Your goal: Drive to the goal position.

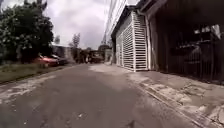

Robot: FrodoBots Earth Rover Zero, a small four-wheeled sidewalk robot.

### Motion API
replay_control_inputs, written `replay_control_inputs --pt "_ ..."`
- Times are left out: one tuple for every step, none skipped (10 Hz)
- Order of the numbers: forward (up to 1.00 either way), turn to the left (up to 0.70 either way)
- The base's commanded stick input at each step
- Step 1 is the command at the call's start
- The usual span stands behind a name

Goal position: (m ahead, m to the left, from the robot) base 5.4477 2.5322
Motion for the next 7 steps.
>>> replay_control_inputs --pt "0.7 0.03" --pt "0.7 0.03" --pt "0.7 0.06" --pt "0.7 0.21" --pt "0.7 0.29" --pt "0.7 0.1" --pt "0.7 0.0"
